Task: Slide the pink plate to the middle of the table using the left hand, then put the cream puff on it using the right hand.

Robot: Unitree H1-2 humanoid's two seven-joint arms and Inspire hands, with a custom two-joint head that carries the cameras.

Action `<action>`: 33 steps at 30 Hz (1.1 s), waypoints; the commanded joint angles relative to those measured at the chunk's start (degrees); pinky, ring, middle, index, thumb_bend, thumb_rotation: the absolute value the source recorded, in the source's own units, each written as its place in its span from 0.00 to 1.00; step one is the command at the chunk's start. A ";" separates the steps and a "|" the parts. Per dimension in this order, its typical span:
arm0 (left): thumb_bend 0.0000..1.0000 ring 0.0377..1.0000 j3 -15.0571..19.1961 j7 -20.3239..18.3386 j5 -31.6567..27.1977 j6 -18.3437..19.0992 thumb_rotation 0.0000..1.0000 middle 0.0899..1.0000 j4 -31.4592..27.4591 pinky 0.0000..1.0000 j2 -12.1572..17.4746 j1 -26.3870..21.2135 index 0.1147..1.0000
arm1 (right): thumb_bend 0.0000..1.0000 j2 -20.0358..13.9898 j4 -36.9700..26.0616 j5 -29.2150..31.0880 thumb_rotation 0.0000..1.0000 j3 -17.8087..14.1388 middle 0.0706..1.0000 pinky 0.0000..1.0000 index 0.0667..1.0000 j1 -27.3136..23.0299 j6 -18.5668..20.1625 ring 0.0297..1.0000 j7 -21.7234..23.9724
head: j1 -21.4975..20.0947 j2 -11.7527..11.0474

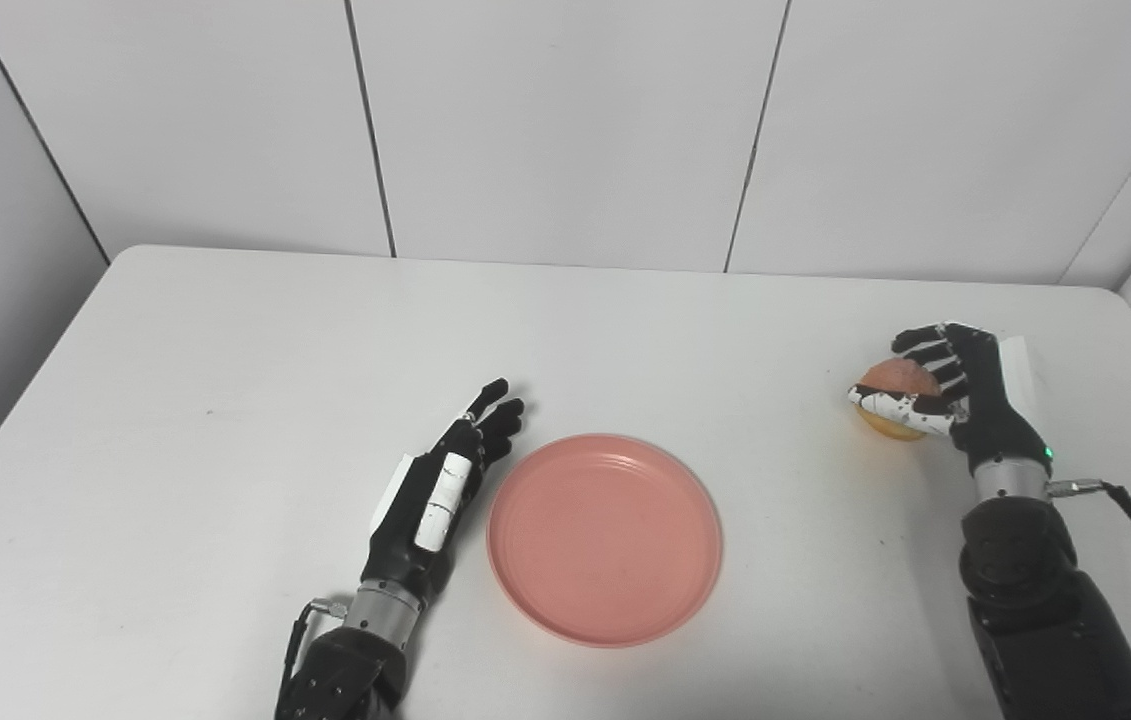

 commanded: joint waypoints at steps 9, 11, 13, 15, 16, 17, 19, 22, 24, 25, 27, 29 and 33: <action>0.77 0.91 -0.22 -0.13 0.85 -1.13 0.96 0.89 0.61 0.93 -0.33 0.46 0.87 | 0.50 1.33 -9.01 0.32 0.00 1.98 0.43 0.25 0.50 0.28 -3.13 0.34 1.52 | 0.28 0.38; 0.76 0.91 -0.20 -0.32 0.82 -1.70 0.97 0.89 0.94 0.93 -0.30 0.39 0.88 | 0.50 1.70 -10.38 0.57 0.00 2.57 0.43 0.25 0.51 0.54 -3.05 0.34 2.26 | 0.28 0.38; 0.76 0.90 -0.19 -0.06 1.09 -1.27 0.97 0.89 0.73 0.93 -0.36 0.43 0.88 | 0.50 2.27 -12.29 0.46 0.00 3.42 0.43 0.25 0.50 0.94 -2.65 0.34 3.20 | 0.28 0.38; 0.77 0.90 -0.13 0.01 0.90 -0.59 0.96 0.88 0.22 0.92 -0.52 0.58 0.87 | 0.50 2.70 -14.08 0.20 0.00 4.19 0.43 0.25 0.50 1.39 -2.31 0.34 4.07 | 0.38 0.56; 0.77 0.90 -0.13 -0.09 0.75 -0.35 0.96 0.89 -0.04 0.93 -0.53 0.64 0.87 | 0.50 2.96 -14.88 -0.02 0.00 4.53 0.43 0.25 0.50 1.61 -2.05 0.34 4.39 | 0.32 0.49; 0.77 0.91 -0.15 -0.13 0.76 -0.29 0.96 0.89 -0.12 0.93 -0.50 0.70 0.87 | 0.50 3.30 -15.61 -0.36 0.00 5.05 0.43 0.26 0.50 1.87 -2.22 0.34 4.58 | 0.32 0.49; 0.77 0.91 -0.14 -0.13 0.75 -0.04 0.96 0.89 -0.28 0.93 -0.48 0.79 0.88 | 0.51 3.87 -16.86 -0.72 0.00 6.16 0.38 0.21 0.48 2.43 -2.68 0.39 5.28 | 0.23 0.55; 0.76 0.91 -0.12 -0.26 0.61 -0.10 0.96 0.89 -0.30 0.93 -0.43 0.79 0.88 | 0.51 4.51 -18.21 -0.33 0.00 7.61 0.43 0.24 0.47 3.18 -3.45 0.39 6.67 | 0.23 0.55; 0.76 0.91 -0.05 -0.10 0.72 0.07 0.96 0.89 -0.32 0.93 -0.44 0.82 0.87 | 0.51 4.97 -18.80 -0.21 0.00 8.71 0.48 0.30 0.45 3.72 -4.46 0.39 7.43 | 0.18 0.47; 0.76 0.91 -0.04 -0.16 0.68 -0.01 0.95 0.89 -0.27 0.93 -0.40 0.83 0.87 | 0.51 5.16 -19.01 -0.26 0.00 9.26 0.49 0.32 0.45 3.99 -5.06 0.39 7.72 | 0.00 0.51; 0.75 0.92 -0.03 -0.54 0.48 -1.10 0.96 0.89 0.47 0.94 -0.24 0.71 0.88 | 0.51 5.65 -19.59 -0.42 0.00 10.45 0.51 0.33 0.43 4.59 -5.90 0.39 8.39 | 0.00 0.51; 0.75 0.91 0.02 -0.55 0.28 -0.81 0.96 0.89 0.36 0.94 -0.29 0.77 0.88 | 0.51 6.03 -20.61 -2.19 0.00 11.71 0.51 0.32 0.43 5.16 -5.34 0.39 8.79 | 0.00 0.51; 0.75 0.91 -0.10 -0.55 0.55 -1.09 0.96 0.89 0.41 0.94 -0.14 0.72 0.88 | 0.51 6.43 -22.14 -4.71 0.00 14.10 0.49 0.26 0.41 6.29 -5.92 0.43 9.87 | 0.00 0.51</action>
